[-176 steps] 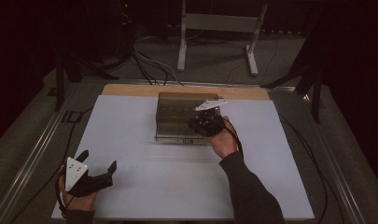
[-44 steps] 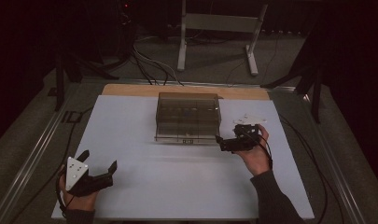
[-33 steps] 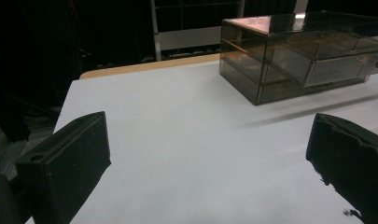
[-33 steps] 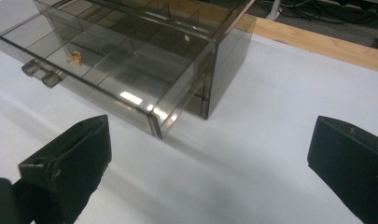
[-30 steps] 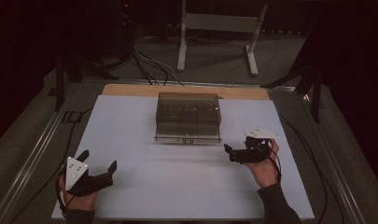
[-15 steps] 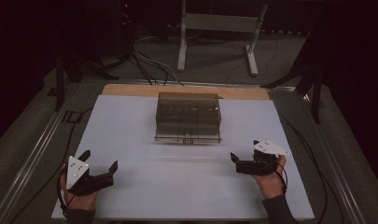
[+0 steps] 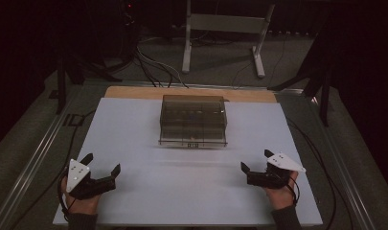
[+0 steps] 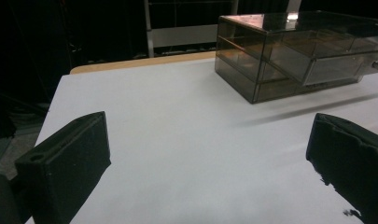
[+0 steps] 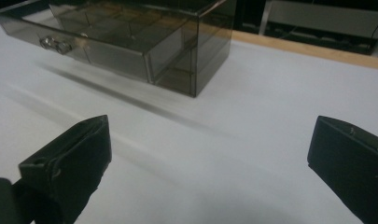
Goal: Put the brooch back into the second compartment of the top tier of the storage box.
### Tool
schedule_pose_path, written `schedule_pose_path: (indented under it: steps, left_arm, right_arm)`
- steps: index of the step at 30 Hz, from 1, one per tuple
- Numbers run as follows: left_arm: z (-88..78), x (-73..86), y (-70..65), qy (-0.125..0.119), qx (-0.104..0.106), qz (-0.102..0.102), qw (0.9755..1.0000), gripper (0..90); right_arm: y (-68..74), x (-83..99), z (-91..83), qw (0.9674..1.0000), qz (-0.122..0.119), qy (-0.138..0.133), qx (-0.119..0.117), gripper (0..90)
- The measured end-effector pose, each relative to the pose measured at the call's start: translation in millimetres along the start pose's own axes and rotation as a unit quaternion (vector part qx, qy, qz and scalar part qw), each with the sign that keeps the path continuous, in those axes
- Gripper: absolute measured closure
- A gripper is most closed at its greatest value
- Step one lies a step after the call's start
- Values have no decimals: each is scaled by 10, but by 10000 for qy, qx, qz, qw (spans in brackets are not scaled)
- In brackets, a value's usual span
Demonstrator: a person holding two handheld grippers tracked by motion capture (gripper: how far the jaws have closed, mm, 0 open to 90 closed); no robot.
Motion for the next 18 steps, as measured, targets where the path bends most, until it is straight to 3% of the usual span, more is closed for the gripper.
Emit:
schedule_pose_path:
  steps: [2, 11, 18]
  left_arm:
    - [17, 4, 5, 0, 32, -27, 10000, 4]
    - [52, 1, -22, 5, 200, -21, 9998, 4]
    - [65, 15, -45, 36, 216, -47, 9997, 4]
  right_arm:
    - [-3, 24, -32, 9998, 73, -153, 36, 2]
    - [-65, 103, -162, 9992, 183, -345, 47, 2]
    - [-91, 135, -142, 9994, 200, -287, 47, 2]
Point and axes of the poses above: each handheld gripper's, and its own axes: z roughly forward along the jaws, x roughly out of its underside, y roughly to its left, the point moved 10 cm from there along z, roughly forward along the jaws, and after that the axes turned 11 degrees about x, right-handed, at the moved point
